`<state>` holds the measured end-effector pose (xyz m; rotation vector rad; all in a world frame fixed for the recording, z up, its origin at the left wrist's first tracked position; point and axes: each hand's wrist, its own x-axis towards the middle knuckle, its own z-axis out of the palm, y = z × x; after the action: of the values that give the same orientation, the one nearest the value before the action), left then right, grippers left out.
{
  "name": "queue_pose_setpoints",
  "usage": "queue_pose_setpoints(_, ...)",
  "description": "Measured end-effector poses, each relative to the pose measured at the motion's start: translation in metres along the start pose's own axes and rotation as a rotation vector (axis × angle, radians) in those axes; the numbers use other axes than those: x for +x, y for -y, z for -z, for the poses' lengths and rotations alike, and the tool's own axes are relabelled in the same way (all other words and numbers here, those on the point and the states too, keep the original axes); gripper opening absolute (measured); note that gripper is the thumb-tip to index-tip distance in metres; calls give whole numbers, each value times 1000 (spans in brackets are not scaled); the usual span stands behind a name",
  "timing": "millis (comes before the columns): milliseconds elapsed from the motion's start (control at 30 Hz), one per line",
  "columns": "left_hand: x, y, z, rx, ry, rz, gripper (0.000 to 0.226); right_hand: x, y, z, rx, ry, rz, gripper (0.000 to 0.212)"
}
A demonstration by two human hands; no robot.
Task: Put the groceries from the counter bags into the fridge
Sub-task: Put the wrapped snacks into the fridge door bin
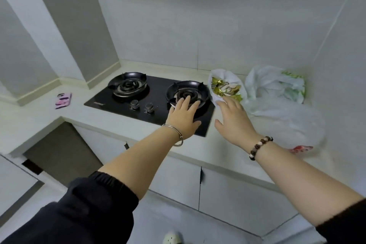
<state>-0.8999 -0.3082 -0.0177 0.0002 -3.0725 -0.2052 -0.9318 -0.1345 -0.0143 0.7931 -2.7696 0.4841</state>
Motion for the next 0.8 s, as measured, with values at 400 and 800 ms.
queue_pose_setpoints(400, 195, 20, -52, -54, -33, -169, 66, 114, -97, -52, -46, 38, -196, 56)
queue_pose_setpoints(800, 318, 30, -119, -121, 134, -295, 65, 186, -165, -99, -20, 127, -389, 57)
